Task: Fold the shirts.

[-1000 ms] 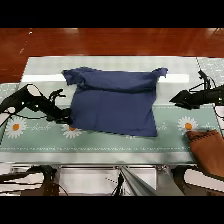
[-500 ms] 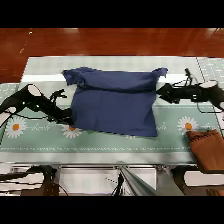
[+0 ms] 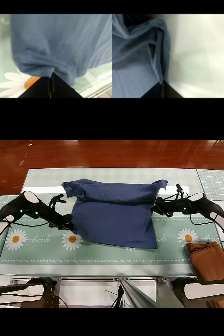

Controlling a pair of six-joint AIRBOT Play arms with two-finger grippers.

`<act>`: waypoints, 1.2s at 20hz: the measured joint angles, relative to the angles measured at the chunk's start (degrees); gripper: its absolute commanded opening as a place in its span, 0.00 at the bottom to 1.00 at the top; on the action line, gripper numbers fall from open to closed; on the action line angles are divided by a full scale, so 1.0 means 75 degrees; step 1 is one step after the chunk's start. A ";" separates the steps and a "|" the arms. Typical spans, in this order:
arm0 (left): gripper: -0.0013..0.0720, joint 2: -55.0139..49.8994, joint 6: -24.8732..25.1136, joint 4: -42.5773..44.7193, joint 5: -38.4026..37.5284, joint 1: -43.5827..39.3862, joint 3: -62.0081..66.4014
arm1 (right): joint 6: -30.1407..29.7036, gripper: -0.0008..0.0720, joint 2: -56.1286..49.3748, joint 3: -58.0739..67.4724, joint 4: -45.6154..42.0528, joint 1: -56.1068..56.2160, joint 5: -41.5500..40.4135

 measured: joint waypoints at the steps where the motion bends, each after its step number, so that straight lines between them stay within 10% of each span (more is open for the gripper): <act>1: 0.05 0.0000 0.0029 -0.0006 0.0015 0.0012 0.0093 | -0.0032 0.05 0.0000 0.0000 -0.0102 0.0000 0.0195; 11: 0.05 -0.0198 0.0026 -0.0527 0.1160 0.1649 0.2620 | -0.0600 0.05 0.1218 -0.0009 -0.0874 0.0924 0.3494; 17: 0.05 -0.1052 -0.0044 -0.1868 0.1667 0.1792 0.4086 | -0.0291 0.06 0.1545 -0.0012 -0.0551 0.3284 0.2760; 18: 0.05 -0.1221 -0.0064 -0.1993 0.1679 0.1693 0.4223 | -0.0163 0.25 0.1559 -0.0012 -0.0504 0.3570 0.2401; 19: 0.10 -0.1373 -0.0067 -0.2087 0.1699 0.1588 0.4316 | -0.0090 0.49 0.1571 -0.0012 -0.0466 0.3771 0.2095; 21: 0.71 -0.1614 -0.0064 -0.2212 0.1667 0.1422 0.4436 | -0.0009 0.69 0.1591 -0.0012 -0.0452 0.3876 0.1772; 24: 0.76 -0.1746 -0.0073 -0.2224 0.1288 0.1512 0.4572 | -0.0087 0.69 0.1716 -0.0015 -0.0455 0.3264 0.1816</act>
